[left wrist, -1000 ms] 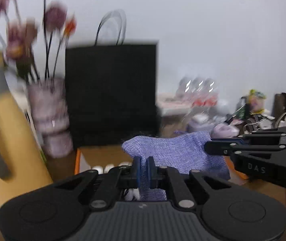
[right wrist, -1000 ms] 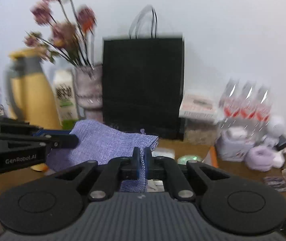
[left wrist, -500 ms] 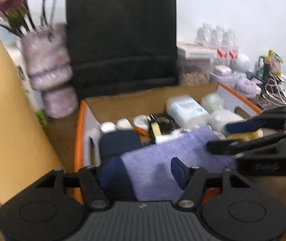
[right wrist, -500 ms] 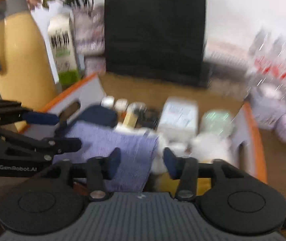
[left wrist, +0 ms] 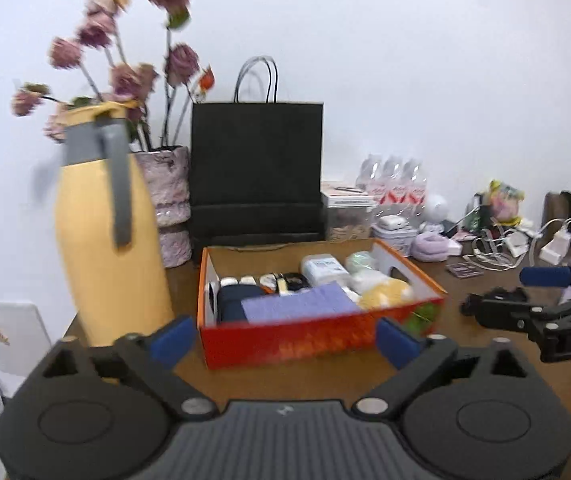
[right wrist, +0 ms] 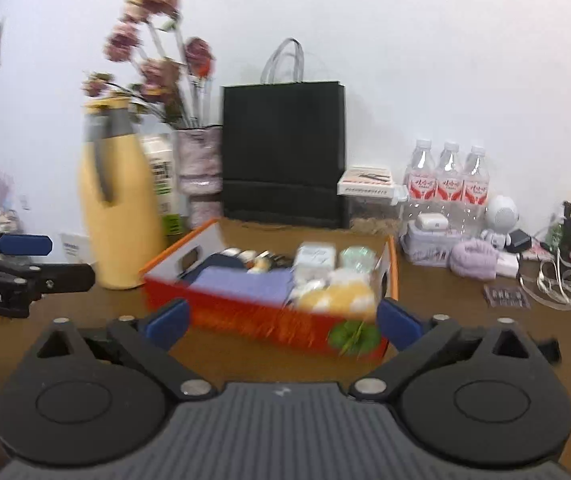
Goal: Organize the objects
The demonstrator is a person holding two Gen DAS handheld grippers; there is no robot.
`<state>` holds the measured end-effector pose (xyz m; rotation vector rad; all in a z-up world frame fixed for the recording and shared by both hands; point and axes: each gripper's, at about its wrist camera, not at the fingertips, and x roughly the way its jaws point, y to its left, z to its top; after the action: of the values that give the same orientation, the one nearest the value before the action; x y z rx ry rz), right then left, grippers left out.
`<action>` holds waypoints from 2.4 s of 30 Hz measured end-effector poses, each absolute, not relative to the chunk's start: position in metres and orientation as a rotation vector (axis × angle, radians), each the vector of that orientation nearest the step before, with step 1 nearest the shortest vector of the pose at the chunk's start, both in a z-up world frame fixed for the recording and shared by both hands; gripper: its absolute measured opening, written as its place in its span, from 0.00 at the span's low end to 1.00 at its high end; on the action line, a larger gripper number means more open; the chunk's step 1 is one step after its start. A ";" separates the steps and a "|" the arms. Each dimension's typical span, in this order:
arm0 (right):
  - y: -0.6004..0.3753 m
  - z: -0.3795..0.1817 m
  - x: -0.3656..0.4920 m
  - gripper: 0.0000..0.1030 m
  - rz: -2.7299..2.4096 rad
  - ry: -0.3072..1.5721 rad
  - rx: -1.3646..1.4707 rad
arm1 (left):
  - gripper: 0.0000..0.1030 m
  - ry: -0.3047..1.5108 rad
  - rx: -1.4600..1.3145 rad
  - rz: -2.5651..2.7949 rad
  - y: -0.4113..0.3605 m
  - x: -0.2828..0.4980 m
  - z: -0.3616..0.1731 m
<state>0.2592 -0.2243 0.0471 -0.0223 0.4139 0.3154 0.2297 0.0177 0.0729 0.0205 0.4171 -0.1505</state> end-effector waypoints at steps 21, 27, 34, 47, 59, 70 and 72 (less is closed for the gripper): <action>-0.208 0.010 0.034 1.00 0.221 0.603 0.139 | 1.00 0.516 -0.079 0.015 0.004 0.004 0.044; -0.204 0.014 0.032 1.00 0.243 0.564 0.095 | 1.00 0.534 -0.054 -0.008 0.001 0.011 0.043; -0.208 0.016 0.031 1.00 0.203 0.554 0.089 | 1.00 0.529 -0.044 -0.015 0.001 0.006 0.044; -0.205 0.014 0.033 1.00 0.213 0.562 0.060 | 1.00 0.529 -0.030 -0.023 0.001 0.007 0.043; -0.207 0.010 0.033 1.00 0.223 0.580 0.070 | 1.00 0.522 -0.014 -0.036 -0.003 0.004 0.043; -0.205 0.011 0.031 1.00 0.228 0.576 0.068 | 1.00 0.511 -0.010 -0.039 -0.004 0.003 0.044; -0.206 0.012 0.031 1.00 0.233 0.580 0.070 | 1.00 0.505 -0.010 -0.039 -0.004 0.002 0.044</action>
<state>0.0312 -0.2055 0.0119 0.0696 0.5795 0.2332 0.0021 -0.0036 0.0445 -0.0100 0.5055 -0.0390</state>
